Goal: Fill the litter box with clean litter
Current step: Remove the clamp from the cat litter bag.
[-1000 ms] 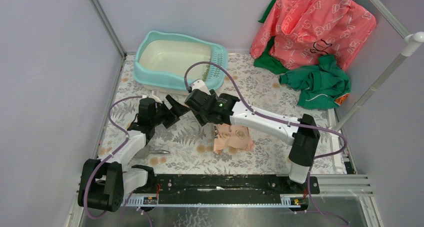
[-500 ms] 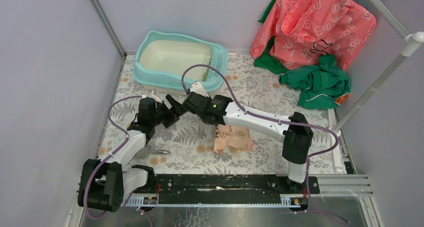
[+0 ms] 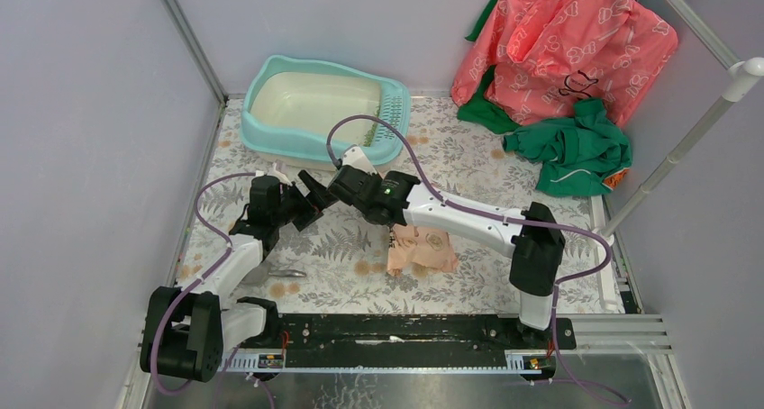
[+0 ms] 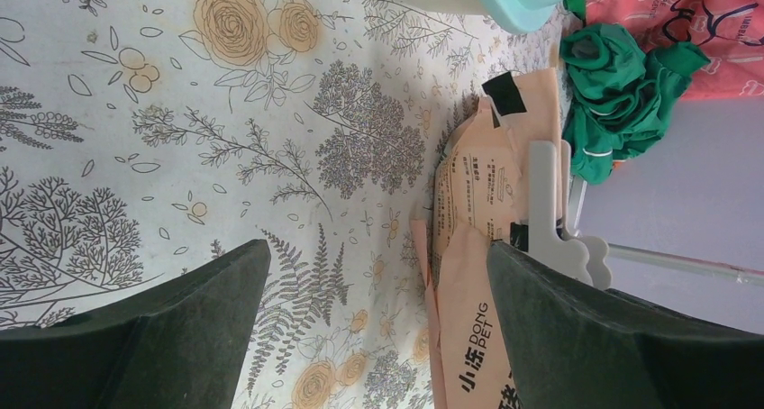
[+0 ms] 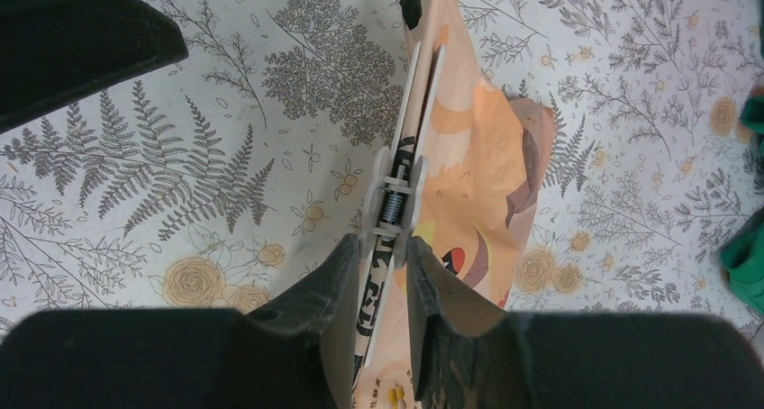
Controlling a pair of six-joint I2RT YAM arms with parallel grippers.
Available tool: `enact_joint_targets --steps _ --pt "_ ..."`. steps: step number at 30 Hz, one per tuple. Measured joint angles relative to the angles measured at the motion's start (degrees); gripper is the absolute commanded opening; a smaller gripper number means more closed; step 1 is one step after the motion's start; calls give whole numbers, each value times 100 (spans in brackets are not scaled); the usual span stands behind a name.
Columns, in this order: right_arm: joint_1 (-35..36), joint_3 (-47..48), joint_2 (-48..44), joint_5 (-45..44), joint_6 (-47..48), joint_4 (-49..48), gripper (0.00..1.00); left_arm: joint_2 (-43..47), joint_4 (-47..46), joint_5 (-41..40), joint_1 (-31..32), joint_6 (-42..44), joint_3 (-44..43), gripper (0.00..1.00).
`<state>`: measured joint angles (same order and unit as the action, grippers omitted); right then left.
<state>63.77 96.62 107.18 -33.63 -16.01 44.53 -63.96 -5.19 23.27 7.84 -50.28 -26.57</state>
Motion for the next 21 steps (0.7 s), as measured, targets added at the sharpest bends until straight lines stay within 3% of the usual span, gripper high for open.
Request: enact_joint_targets --steps 21 --pt "-2 -131 -973 -271 146 0 0 31 116 -35 0 9 0 98"
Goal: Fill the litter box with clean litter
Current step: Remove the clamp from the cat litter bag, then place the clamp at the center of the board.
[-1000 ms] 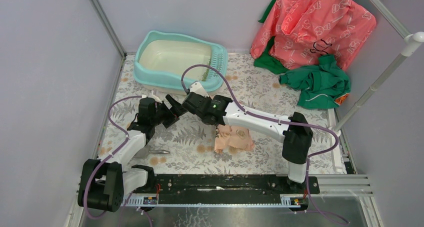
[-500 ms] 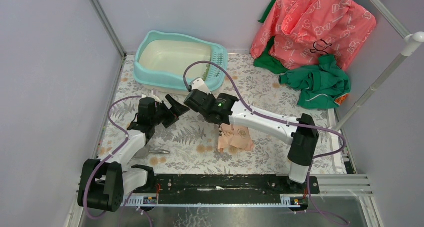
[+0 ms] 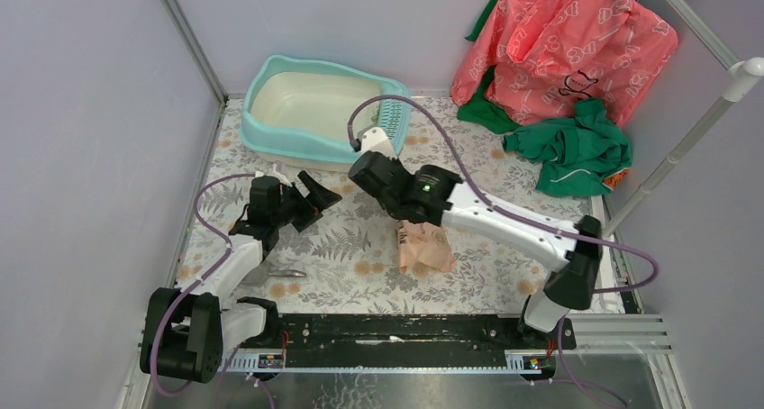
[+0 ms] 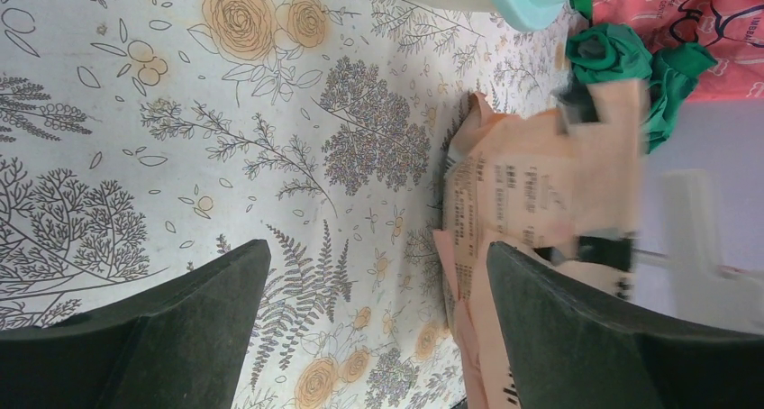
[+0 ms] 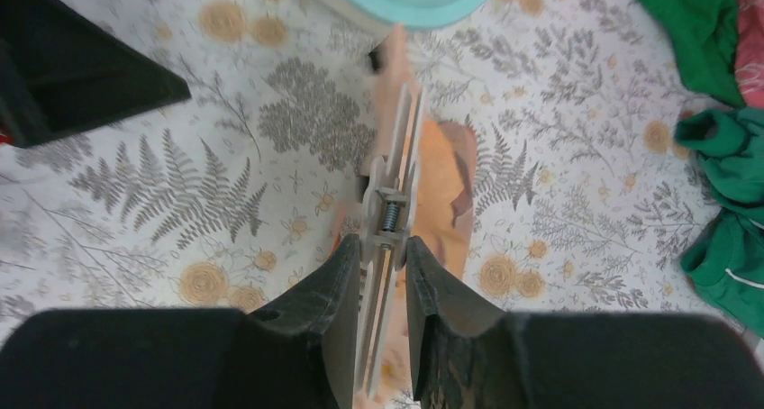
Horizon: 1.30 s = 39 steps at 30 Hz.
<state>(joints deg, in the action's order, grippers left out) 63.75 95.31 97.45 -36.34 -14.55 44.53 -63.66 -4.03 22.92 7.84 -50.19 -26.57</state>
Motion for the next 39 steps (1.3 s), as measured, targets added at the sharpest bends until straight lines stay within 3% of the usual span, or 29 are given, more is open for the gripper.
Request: enact_joint_targets --steps 9,20,21,23,26,30,39 --pt "-323 26 -1023 -35 13 -238 0 7 11 -4 2 0 0 98" --pt "-2771 -1661 -1014 573 -144 -800 0 153 153 -11 7 24 -107 98" --pt "-2922 -1797 -957 623 -179 -861 6 173 157 -11 7 26 -120 98" --pt "-3198 -2026 -802 763 -234 -997 36 208 175 -15 7 42 -149 98" --pt "-3456 -2271 -557 914 -302 -1185 57 251 236 -26 7 79 -175 98" --pt "-3517 -2452 -459 1099 -337 -1270 68 289 341 -33 7 105 -181 98" --pt "-3436 -2804 -992 1810 -332 -1357 70 385 446 -46 7 109 -181 99"
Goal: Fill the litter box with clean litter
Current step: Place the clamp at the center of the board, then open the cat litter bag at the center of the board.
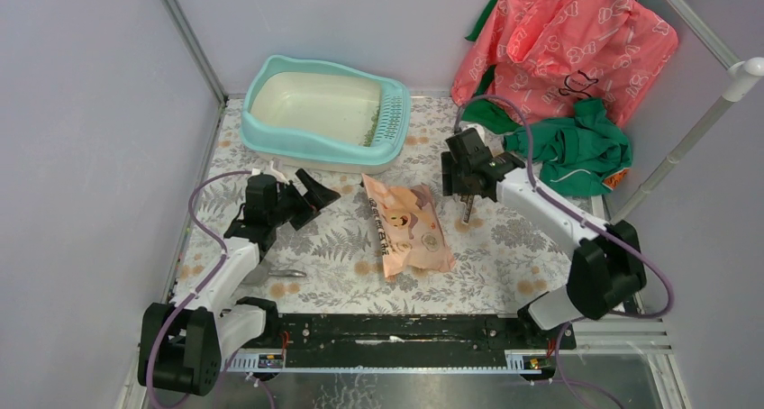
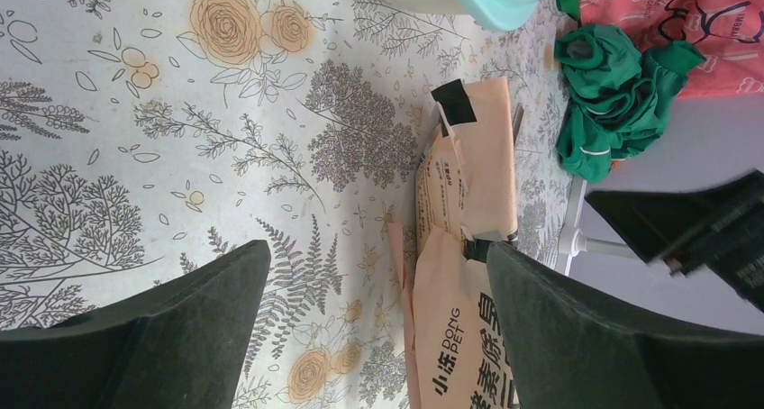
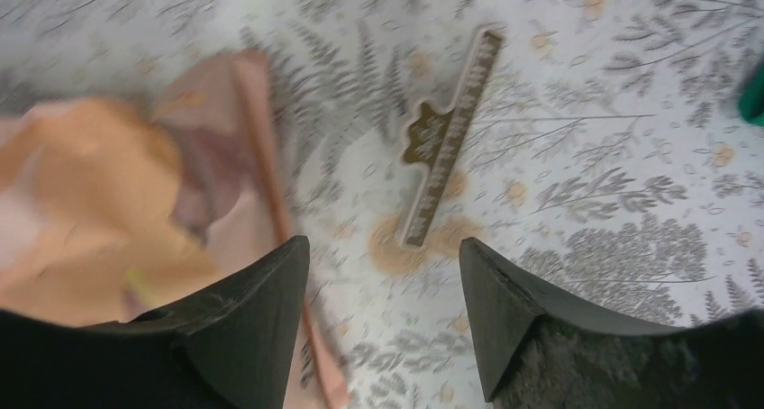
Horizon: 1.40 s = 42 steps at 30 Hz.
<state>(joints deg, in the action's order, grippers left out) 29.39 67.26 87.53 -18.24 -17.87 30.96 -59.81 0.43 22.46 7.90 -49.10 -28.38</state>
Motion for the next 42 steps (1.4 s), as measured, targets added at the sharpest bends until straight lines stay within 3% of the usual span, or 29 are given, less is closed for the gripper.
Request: enact_joint_targets --steps 4,8,11,15,19,26,28,33,36,42 --pt "566 -221 -664 374 -11 50 71 17 57 -33 0 2 0 99" --pt "2011 -234 -1086 358 -28 114 70 48 160 -140 0 39 -11 99" --pt "3150 -7 -1029 15 -92 402 70 59 245 -229 0 63 -24 99" --pt "4087 492 -723 -531 -258 741 74 103 369 -299 0 79 -42 99" --pt "4568 848 -372 -933 -407 837 75 195 411 -348 0 92 -63 99" --pt "4636 1027 651 -1399 -581 979 74 297 592 -369 0 131 -107 99" --pt "4634 1163 1008 -1567 -651 1158 66 350 671 -378 0 133 -127 99" --pt "4579 1241 1248 -1742 -815 1410 19 442 706 -391 0 151 -170 99" --pt "4406 1213 1147 -1720 -901 1460 0 452 704 -382 0 151 -170 98" --pt "3484 369 -87 -649 -833 883 1 417 671 -354 326 138 -170 98"
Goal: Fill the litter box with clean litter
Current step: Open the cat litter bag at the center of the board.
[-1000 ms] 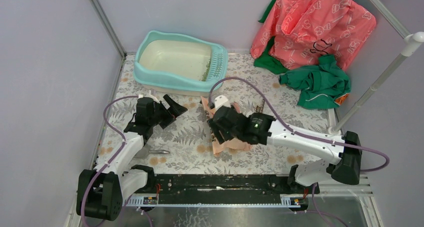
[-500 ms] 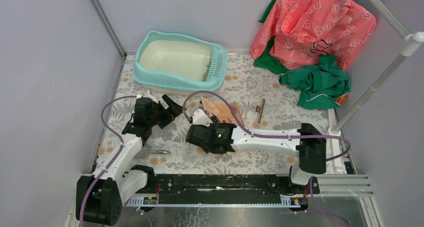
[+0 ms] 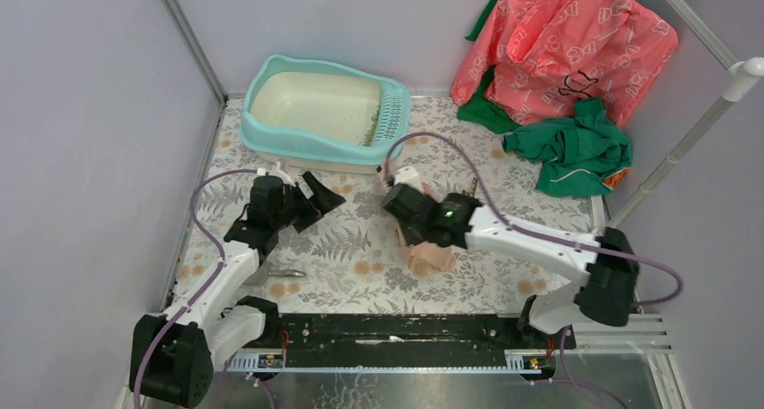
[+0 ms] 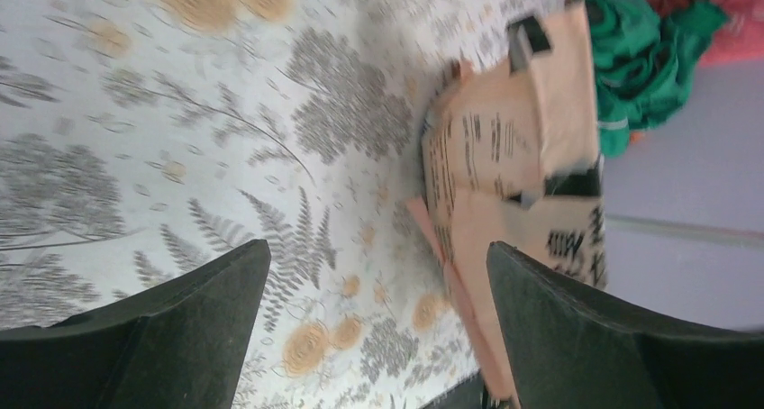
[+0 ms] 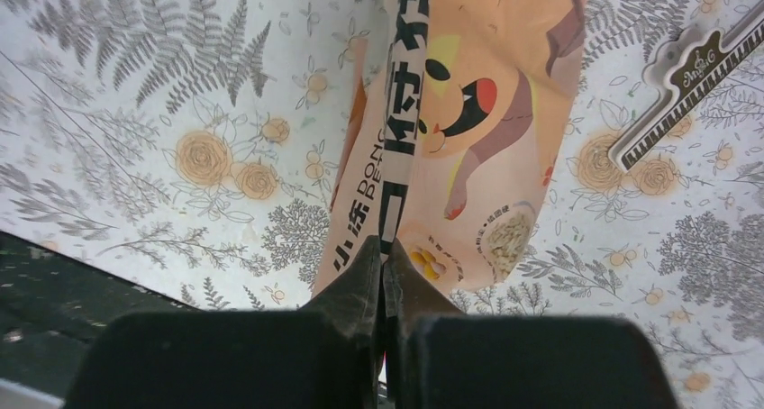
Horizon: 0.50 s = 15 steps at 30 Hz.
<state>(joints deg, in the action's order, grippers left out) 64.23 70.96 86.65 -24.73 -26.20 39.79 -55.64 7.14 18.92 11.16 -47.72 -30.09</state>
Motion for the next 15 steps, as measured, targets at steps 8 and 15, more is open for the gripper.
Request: enact_joint_targets --steps 8,15 --pt "-992 -496 -852 1432 315 -411 2 -339 -597 -188 1462 -240 2 98" --pt "-1102 -695 -848 1989 350 -767 5 -614 -2081 -201 2197 -831 533 98"
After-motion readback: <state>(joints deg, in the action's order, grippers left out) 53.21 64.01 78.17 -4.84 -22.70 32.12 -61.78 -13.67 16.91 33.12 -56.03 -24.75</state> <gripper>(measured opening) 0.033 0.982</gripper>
